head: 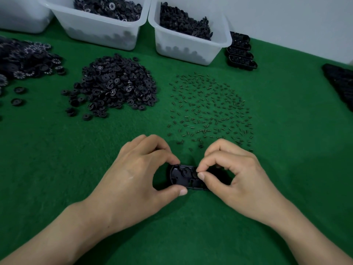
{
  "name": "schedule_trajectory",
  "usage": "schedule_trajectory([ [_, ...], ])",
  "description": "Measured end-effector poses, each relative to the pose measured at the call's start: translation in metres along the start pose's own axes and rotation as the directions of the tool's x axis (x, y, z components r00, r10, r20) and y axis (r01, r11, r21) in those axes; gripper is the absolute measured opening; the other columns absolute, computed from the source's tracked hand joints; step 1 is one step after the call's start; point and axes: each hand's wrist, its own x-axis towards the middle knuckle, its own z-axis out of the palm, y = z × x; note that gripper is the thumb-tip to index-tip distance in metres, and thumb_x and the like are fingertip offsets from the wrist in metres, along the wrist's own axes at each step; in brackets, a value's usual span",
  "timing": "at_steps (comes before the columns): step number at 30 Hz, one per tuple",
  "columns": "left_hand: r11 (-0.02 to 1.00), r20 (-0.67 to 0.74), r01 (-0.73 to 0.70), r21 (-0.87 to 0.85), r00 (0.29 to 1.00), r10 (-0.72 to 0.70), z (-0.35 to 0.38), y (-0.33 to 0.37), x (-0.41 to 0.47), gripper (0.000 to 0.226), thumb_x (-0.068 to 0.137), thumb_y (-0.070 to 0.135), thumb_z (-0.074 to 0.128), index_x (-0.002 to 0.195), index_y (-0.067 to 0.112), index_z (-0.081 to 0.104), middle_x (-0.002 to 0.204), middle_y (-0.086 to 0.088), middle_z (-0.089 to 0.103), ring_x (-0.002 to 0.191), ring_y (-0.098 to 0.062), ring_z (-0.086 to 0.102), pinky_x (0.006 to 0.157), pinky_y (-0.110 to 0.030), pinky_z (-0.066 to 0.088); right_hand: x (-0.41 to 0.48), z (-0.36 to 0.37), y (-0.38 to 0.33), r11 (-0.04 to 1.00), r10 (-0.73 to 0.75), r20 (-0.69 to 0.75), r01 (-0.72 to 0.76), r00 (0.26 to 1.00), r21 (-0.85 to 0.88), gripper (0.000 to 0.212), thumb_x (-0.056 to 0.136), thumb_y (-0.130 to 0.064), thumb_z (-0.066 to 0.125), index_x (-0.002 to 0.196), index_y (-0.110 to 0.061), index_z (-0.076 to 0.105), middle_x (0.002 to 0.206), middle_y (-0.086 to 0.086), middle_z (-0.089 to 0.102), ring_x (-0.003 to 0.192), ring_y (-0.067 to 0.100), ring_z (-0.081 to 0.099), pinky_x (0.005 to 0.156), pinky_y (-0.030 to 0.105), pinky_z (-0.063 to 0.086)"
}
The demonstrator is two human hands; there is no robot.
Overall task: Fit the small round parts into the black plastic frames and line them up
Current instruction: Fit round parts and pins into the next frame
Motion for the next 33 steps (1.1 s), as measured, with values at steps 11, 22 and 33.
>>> schedule_trajectory([
  [11,1.0,-0.006,0.0,-0.006,1.0,0.0,0.0,0.001,0.001,0.046,0.067,0.062,0.053,0.092,0.025,0.066,0.093,0.013,0.052,0.089,-0.008,0.049,0.084,-0.032,0.043,0.006,-0.008,-0.007,0.98,-0.024,0.081,0.04,0.996,-0.193,0.007,0.073,-0.013,0.075,0.073,-0.02,0.072,0.076,-0.007,0.053,0.073,0.012,0.052,0.066,0.022,0.04],
  [22,1.0,0.013,0.005,-0.002,1.0,-0.005,-0.001,0.001,0.0,0.048,0.067,0.063,0.051,0.094,0.026,0.065,0.094,0.013,0.05,0.09,-0.009,0.049,0.086,-0.03,0.041,0.043,-0.002,-0.003,0.961,0.069,0.053,-0.052,0.996,-0.273,0.006,0.081,-0.019,0.069,0.082,-0.022,0.074,0.077,-0.012,0.057,0.059,-0.006,0.041,0.064,0.018,0.033],
  [33,1.0,0.008,0.009,-0.014,1.0,-0.009,-0.001,0.0,-0.001,0.047,0.067,0.063,0.051,0.092,0.027,0.065,0.094,0.015,0.051,0.09,-0.006,0.048,0.087,-0.028,0.04,0.003,-0.019,0.007,0.999,-0.036,0.001,0.036,0.999,-0.02,0.007,0.074,-0.01,0.065,0.071,-0.016,0.066,0.071,-0.01,0.057,0.068,0.005,0.052,0.061,0.011,0.038],
])
